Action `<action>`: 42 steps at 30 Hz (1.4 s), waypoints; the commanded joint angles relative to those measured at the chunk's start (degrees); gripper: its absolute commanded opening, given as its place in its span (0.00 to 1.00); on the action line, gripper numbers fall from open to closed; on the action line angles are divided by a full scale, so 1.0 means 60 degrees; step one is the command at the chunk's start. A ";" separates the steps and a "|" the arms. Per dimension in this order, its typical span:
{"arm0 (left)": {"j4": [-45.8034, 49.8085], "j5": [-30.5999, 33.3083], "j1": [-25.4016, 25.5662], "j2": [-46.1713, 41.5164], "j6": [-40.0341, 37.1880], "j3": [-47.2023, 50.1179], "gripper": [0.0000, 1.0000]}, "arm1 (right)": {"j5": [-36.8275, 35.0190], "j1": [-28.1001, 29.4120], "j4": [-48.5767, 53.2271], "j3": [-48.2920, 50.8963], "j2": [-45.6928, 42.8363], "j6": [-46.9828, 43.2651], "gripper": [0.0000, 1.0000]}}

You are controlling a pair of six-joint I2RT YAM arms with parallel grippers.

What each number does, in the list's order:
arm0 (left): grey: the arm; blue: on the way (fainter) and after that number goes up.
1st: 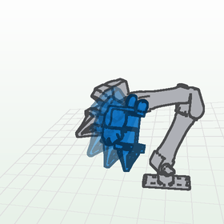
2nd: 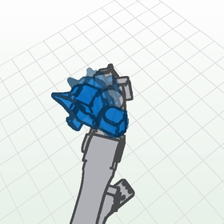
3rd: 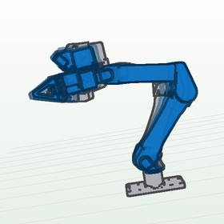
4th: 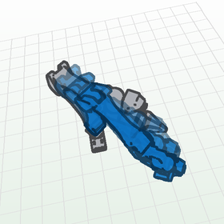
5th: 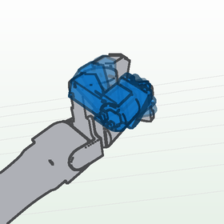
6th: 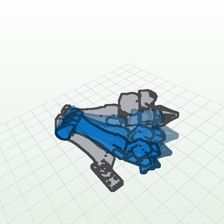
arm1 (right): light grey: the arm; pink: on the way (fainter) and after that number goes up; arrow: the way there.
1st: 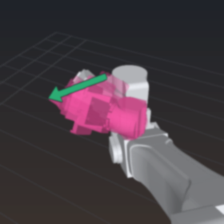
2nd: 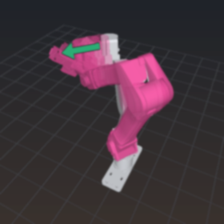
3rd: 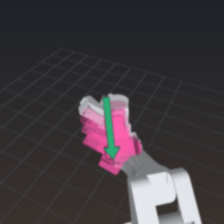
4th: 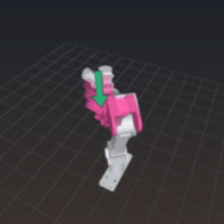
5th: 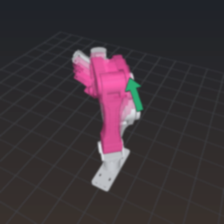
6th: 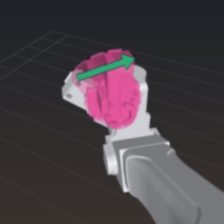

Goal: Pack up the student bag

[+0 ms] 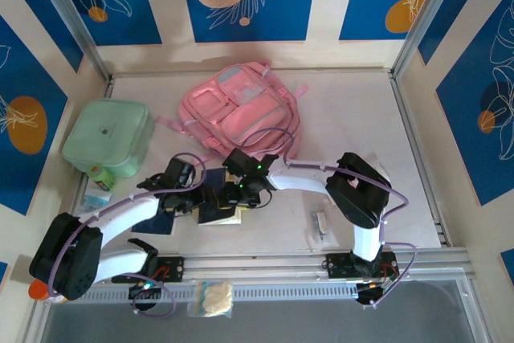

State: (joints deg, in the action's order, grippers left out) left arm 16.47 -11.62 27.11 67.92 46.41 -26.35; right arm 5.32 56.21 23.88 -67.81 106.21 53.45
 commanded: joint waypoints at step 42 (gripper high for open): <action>0.0588 0.0399 -0.0037 0.0274 -0.0134 0.0131 0.50 | -0.0100 -0.0517 0.1473 -0.2218 0.0448 -0.1161 0.43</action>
State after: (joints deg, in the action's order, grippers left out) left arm 17.12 -10.48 27.11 68.90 46.00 -26.83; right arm 1.50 52.66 33.54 -79.96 111.70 47.20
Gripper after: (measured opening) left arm 0.504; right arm 0.431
